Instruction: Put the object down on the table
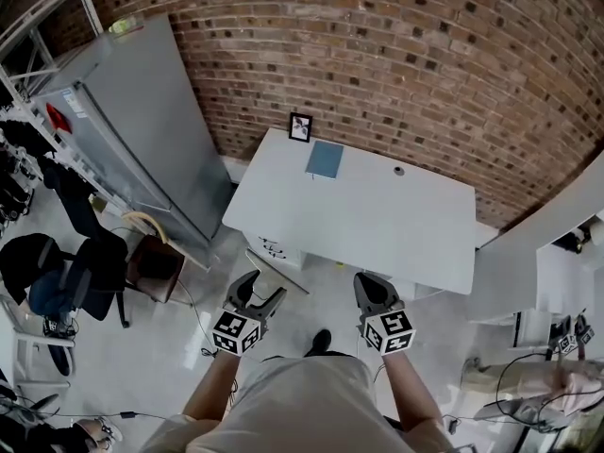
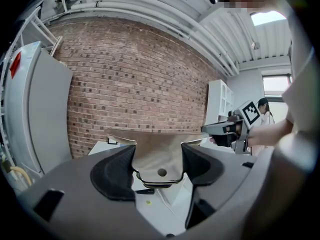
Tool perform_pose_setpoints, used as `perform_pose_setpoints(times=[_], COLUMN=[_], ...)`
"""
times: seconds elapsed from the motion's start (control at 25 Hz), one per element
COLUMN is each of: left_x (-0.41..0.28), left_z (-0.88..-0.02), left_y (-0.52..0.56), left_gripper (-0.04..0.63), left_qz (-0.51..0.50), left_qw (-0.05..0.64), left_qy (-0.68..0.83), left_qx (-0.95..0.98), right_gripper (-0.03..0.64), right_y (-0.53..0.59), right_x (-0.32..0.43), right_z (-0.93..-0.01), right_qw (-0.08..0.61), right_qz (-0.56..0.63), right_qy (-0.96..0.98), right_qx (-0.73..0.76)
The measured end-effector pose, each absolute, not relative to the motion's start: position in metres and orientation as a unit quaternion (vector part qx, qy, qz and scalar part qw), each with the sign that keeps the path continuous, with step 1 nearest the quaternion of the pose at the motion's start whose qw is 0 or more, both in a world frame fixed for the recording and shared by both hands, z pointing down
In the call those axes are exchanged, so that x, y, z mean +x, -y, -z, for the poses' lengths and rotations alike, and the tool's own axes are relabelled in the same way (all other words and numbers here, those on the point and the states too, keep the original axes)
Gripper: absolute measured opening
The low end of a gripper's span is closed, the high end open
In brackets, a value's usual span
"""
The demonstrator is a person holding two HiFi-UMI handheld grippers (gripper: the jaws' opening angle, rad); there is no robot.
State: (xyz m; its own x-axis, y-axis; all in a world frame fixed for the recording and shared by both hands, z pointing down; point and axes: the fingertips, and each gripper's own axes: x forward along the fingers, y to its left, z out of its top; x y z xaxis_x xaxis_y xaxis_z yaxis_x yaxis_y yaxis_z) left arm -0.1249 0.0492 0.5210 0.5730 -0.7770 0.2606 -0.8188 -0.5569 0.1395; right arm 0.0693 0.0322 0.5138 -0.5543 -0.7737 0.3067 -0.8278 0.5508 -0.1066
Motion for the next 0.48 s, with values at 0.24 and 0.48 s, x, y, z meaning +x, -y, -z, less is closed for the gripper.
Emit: perform_pose_setpoints(times=[0.24,0.48], left_x=[-0.097,-0.080], left_z=[-0.523,-0.530], left_y=[-0.015,0.012], left_gripper=[0.278,0.278], left_qz=[-0.092,-0.103], left_qw=[0.123,0.127], left_qy=[0.464,0.462], left_qx=[0.873,0.872], right_gripper=[0.002,0.002], right_y=[0.003,0.023], right_x=[0.101,0.114], right_z=[-0.526,-0.539], right_qw=[0.114,0.116], right_qz=[-0.135,-0.151], right_qy=[0.876,0.875], right_qx=[0.448,0.445])
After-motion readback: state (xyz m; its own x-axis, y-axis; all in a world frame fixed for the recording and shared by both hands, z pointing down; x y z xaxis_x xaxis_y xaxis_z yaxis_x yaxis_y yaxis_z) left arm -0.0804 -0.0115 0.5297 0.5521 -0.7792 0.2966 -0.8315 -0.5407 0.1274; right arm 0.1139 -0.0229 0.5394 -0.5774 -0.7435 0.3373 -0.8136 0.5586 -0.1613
